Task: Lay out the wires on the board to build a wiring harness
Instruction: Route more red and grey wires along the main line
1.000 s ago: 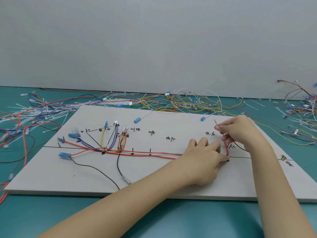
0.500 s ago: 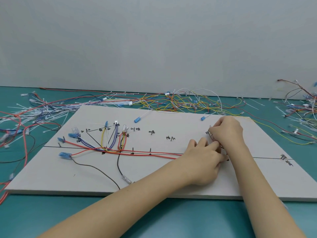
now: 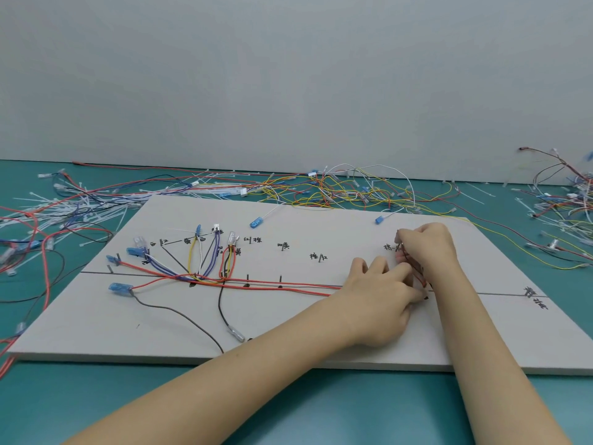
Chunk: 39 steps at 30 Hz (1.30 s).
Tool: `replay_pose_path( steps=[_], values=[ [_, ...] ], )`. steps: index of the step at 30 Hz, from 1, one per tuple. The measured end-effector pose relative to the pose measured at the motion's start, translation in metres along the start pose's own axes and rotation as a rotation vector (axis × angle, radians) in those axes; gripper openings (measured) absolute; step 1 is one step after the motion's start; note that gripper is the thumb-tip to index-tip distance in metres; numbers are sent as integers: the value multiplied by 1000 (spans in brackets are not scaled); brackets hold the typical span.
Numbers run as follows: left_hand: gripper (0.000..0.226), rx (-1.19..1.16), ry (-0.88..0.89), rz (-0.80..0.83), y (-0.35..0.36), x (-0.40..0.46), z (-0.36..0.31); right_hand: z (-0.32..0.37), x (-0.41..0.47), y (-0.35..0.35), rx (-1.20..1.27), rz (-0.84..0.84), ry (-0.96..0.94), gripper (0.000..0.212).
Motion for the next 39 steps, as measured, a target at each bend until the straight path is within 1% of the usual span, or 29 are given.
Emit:
replay_pose_path(
  steps=[4,8,12,14,16,20,23,25,27,29,30,32,35,37,39],
  values=[
    [37,13,0,-16,0,-1,0,2,5,3,-4,-31,-23,21],
    [35,15,-6,-18,1,-1,0,14,4,4,-252,-118,-168,17],
    [36,-9,-7,-6,1,-2,1,21,-4,6,-404,-108,-268,8],
    [36,-25,-9,-2,0,-3,1,22,-7,5,-447,-94,-300,8],
    [36,-76,-9,19,-1,-3,3,22,-10,4,-486,-83,-319,14],
    [37,-344,-63,71,-10,1,15,19,-20,2,-589,-64,-318,27],
    [31,-444,-145,-12,-24,2,29,21,-31,0,-631,-95,-317,32],
    [28,-448,-181,-109,-33,0,38,23,-40,-2,-615,-106,-332,35],
    [29,-466,-215,-242,-40,-2,47,23,-44,-3,-590,-100,-352,37],
    [31,-516,-239,-364,-45,-3,55,22,-45,-4,-605,-84,-352,30],
    [35,-523,-240,-376,-44,-3,57,21,-46,-4,-621,-75,-345,23],
    [42,-504,-213,-311,-40,0,57,19,-50,-2,-636,-62,-341,17],
    [46,-504,-124,-218,-34,3,50,18,-55,2,-613,-63,-362,21],
    [47,-543,-99,-188,-32,3,50,19,-58,4,-616,-63,-378,13],
    [45,-583,-78,-185,-33,3,51,18,-64,4,-603,-70,-412,12]
  ],
)
Point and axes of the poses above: each hand's wrist, its own x-axis towards the middle knuckle, its own y-axis out of the palm, z = x × y, the point moved 6 cm from there along x, towards the middle knuckle, and after that the axes turned 11 degrees about -x, right-handed, at the moved point
